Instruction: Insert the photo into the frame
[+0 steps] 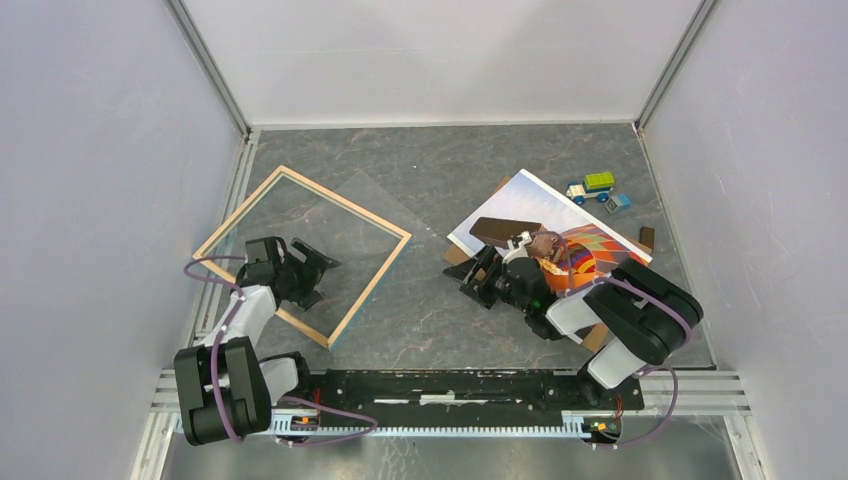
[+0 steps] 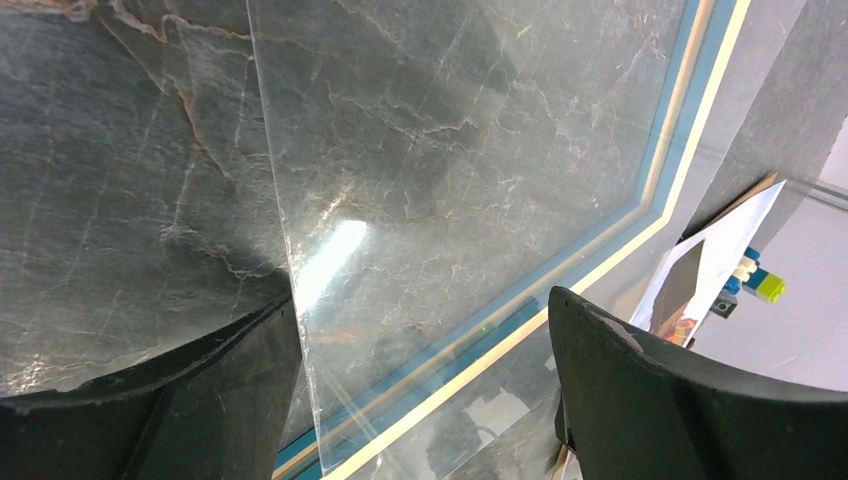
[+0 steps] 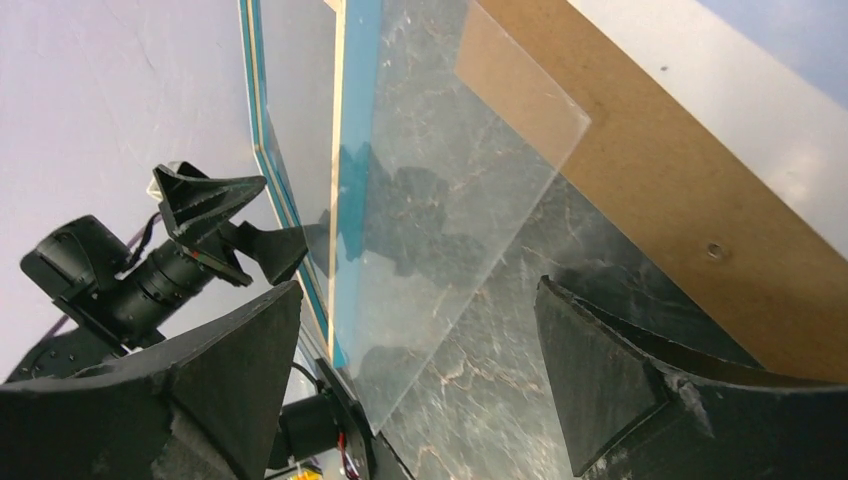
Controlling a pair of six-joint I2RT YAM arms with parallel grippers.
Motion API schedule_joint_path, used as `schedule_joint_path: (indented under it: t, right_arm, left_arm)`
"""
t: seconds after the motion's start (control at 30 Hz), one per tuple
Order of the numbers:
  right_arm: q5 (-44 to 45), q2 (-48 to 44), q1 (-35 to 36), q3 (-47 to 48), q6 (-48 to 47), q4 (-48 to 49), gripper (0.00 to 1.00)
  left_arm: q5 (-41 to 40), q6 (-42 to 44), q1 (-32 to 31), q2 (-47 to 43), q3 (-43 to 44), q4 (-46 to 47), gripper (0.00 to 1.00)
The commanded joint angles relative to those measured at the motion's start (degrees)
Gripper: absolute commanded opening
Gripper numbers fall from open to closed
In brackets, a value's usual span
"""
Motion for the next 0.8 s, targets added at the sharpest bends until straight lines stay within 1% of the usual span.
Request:
schedule_joint_path:
  t: [0.0,0.17,0.33,0.43,0.57,0.77]
  right_arm:
    - [6.35,3.23,1.19,2.05,4.66,4.56,0.92]
    - [7.82,6.41,1.27,2.72,5.91,7.7,0.92]
    - [7.21,11.65,1.27,4.17,7.73,15.86,0.9]
    - [6.56,14.81,1.4,4.8,8.4,23.28,0.86]
    - [6.46,16.38,1.54,5.21,6.51,31.91,0.81]
    - [7.72,16.57,1.6,4.02,5.05,36.3,0.76]
  left_arm:
    - [0.97,-2.05,-0.25,1.05,-1.41,2.32,0.95]
    - [2.08,-1.52,-0.25,2.72,-1.63,3.12,0.95]
    - [2.41,-1.52,-0.25,3.0,-2.03,3.83,0.95]
    - [2.6,-1.37,-0.2,3.01,-1.94,3.9,0.95]
    - [2.75,-1.25,-0.24,3.07,-2.03,4.18,0.95]
    - [3.01,-0.91,-0.21,2.75,-1.95,4.46,0.95]
